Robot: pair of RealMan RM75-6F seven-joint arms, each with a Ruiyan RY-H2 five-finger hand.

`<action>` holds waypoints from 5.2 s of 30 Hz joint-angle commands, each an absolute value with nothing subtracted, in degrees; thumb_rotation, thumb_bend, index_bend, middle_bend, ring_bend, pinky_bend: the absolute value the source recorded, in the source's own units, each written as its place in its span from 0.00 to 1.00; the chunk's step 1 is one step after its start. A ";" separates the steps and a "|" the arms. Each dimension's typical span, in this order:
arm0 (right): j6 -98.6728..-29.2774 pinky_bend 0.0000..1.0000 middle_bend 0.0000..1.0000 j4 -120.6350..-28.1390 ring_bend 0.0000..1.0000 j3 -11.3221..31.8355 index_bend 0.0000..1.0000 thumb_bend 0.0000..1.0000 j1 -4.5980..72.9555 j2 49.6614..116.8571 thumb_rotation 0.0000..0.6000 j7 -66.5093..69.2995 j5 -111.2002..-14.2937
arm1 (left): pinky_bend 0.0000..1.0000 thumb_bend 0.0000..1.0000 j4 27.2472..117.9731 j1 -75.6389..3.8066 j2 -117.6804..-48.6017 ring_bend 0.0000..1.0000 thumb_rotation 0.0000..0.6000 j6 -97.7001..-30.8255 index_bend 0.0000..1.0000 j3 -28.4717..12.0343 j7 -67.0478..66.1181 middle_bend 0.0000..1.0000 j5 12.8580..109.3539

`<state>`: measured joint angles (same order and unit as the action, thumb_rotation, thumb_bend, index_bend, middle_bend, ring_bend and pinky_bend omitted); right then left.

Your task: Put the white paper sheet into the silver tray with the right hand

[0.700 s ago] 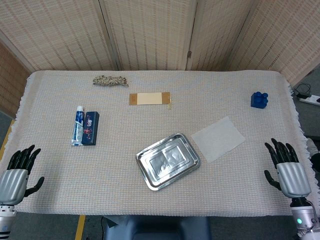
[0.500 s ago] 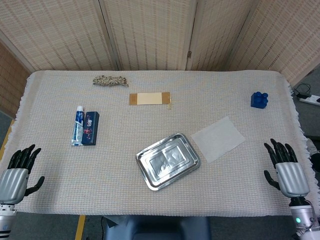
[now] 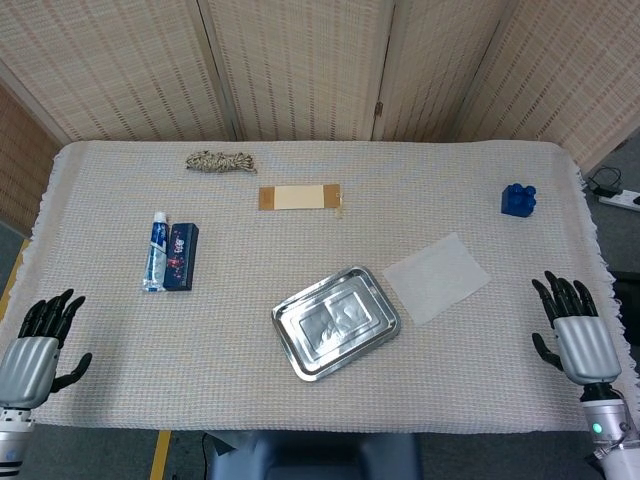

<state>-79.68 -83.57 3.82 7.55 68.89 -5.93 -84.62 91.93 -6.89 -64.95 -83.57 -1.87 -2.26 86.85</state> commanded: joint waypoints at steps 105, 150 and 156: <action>-69.56 0.00 0.15 -17.65 0.00 4.30 0.66 0.49 29.18 111.93 1.00 19.76 -86.36 | 0.00 0.63 90.47 -6.22 -66.86 0.00 1.00 -85.73 0.00 -6.12 -4.02 0.00 79.39; -81.35 0.00 0.15 -36.62 0.00 0.00 0.66 0.49 32.74 115.94 1.00 8.35 -95.11 | 0.00 0.63 89.32 -7.13 -63.58 0.00 1.00 -82.73 0.00 -5.32 10.96 0.00 82.68; -81.27 0.00 0.12 -39.65 0.00 -0.16 0.66 0.49 32.27 115.67 1.00 2.65 -95.40 | 0.00 0.63 89.67 -6.99 -63.21 0.00 1.00 -83.11 0.00 -5.30 12.83 0.00 83.11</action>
